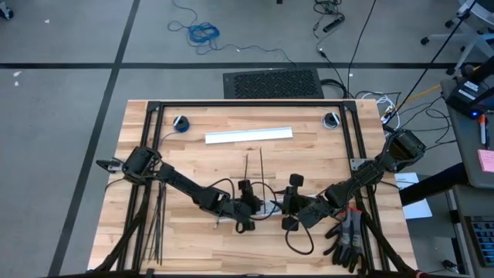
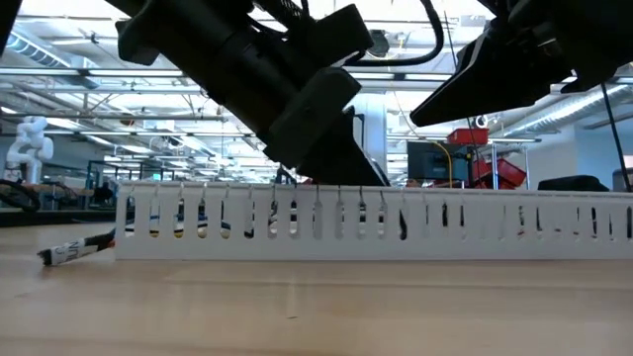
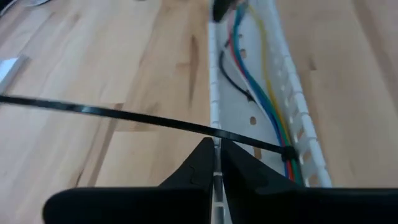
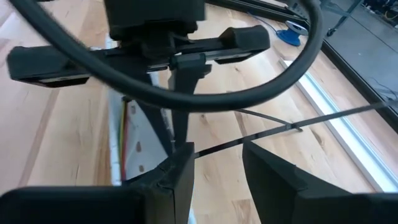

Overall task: Ziptie cables
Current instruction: Put the zip-tied cables into the white cable duct

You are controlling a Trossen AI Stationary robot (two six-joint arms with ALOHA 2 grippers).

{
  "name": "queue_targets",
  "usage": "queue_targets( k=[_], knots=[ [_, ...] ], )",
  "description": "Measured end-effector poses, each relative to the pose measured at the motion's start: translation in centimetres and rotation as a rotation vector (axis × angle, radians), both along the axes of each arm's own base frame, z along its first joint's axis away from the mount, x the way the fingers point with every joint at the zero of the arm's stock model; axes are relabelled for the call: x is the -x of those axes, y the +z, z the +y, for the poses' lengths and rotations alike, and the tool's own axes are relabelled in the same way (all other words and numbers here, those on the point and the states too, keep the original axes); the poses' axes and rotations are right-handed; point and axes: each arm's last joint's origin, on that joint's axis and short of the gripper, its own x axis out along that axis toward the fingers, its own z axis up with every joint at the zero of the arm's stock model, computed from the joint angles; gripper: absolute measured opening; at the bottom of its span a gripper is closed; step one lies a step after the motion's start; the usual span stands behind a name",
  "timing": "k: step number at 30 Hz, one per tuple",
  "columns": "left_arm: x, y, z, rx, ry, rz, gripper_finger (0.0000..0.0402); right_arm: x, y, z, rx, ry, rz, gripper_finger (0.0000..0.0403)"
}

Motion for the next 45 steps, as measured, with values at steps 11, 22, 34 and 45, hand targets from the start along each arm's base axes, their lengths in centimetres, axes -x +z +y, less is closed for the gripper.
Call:
queue_targets(
  k=[11, 22, 34, 45],
  knots=[
    [0.0, 0.0, -0.1, 0.025, -0.053, 0.012, 0.0069, 0.0, 0.1, 0.0, -0.004, 0.000, -0.006, 0.0129],
    [-0.6, 0.3, 0.7, 0.041, -0.033, -0.027, 0.0075, -0.1, 0.1, 0.0, -0.008, 0.000, -0.012, 0.0129],
    [-0.5, 0.2, 0.7, 0.057, -0.054, -0.012, 0.0054, -0.1, 0.1, 0.0, -0.005, 0.001, -0.011, 0.0129],
    [-1.1, -3.4, 0.6, 0.070, -0.022, 0.036, 0.0014, -0.1, 0.1, 0.1, -0.006, 0.004, -0.010, 0.0129]
  ],
)
